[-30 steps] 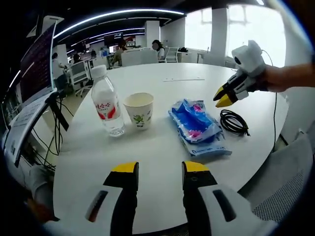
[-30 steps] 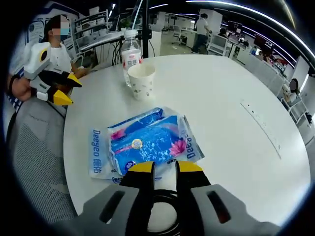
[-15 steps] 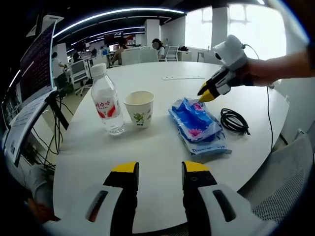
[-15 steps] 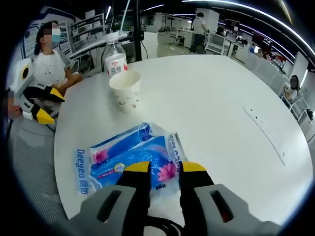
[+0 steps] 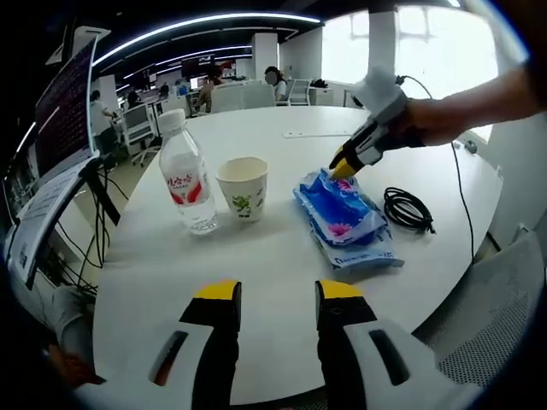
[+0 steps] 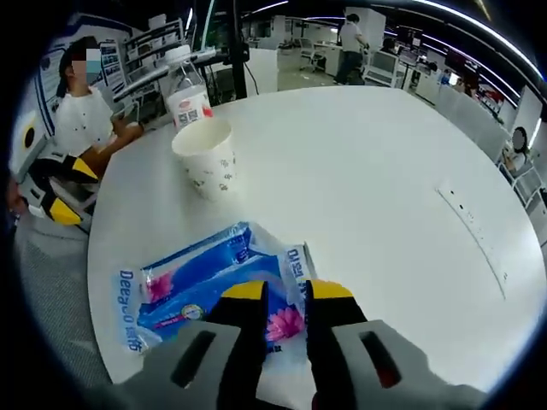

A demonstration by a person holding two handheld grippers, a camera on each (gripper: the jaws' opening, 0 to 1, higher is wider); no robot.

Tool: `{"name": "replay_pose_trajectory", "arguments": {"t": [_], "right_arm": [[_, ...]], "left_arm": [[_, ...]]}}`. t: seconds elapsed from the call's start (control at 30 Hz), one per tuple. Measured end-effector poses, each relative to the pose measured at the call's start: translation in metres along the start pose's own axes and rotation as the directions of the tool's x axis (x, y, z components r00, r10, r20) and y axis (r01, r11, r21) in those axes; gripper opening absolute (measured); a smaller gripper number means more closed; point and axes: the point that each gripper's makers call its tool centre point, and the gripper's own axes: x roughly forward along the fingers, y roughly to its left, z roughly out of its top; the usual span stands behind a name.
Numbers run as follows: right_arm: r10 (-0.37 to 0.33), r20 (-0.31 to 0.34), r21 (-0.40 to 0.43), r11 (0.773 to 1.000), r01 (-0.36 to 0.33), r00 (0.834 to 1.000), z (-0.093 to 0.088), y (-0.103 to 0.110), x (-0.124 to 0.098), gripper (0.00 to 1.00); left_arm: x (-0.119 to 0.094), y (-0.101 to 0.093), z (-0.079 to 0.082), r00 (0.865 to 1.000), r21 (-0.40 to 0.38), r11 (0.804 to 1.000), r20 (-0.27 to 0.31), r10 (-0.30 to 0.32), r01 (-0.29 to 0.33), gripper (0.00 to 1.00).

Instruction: Arrange the tabletop items into an orderly group along one side of the table until the central work area is clear of visible clutter.

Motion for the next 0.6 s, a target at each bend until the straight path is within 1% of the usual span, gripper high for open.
{"name": "replay_pose_trajectory", "arguments": {"t": [0.07, 0.1, 0.13, 0.33, 0.4, 0.53, 0.6], "right_arm": [[0.003, -0.002, 0.0, 1.0, -0.003, 1.0, -0.001, 0.002, 0.0, 0.09], [0.004, 0.012, 0.003, 1.0, -0.004, 1.0, 0.001, 0.003, 0.0, 0.04], [0.002, 0.021, 0.004, 1.0, -0.002, 1.0, 0.002, 0.003, -0.001, 0.01], [-0.006, 0.039, 0.04, 0.999, 0.005, 0.999, 0.0, 0.006, -0.013, 0.0], [-0.022, 0.051, 0.067, 0.998, 0.018, 0.998, -0.006, 0.005, -0.02, 0.0], [-0.04, 0.04, 0.084, 0.996, 0.036, 0.998, -0.023, 0.007, -0.034, 0.0], [-0.068, 0.055, 0.124, 0.991, 0.06, 0.996, -0.029, 0.006, -0.042, 0.0]], "left_arm": [[0.0, 0.001, 0.0, 1.0, 0.003, 1.0, -0.002, 0.003, -0.003, 0.33], [0.0, 0.001, 0.0, 1.0, 0.003, 1.0, -0.002, 0.003, -0.003, 0.33], [0.0, 0.001, 0.0, 1.0, 0.004, 1.0, -0.002, 0.004, -0.004, 0.33], [0.001, 0.002, 0.0, 1.0, 0.005, 1.0, -0.004, 0.008, -0.008, 0.33], [0.001, 0.002, 0.0, 1.0, 0.008, 1.0, -0.005, 0.008, -0.008, 0.33], [0.001, 0.001, 0.001, 1.0, 0.01, 1.0, 0.0, 0.005, -0.005, 0.33], [0.001, 0.0, 0.0, 1.0, 0.016, 1.0, -0.005, 0.004, -0.004, 0.33]]}}
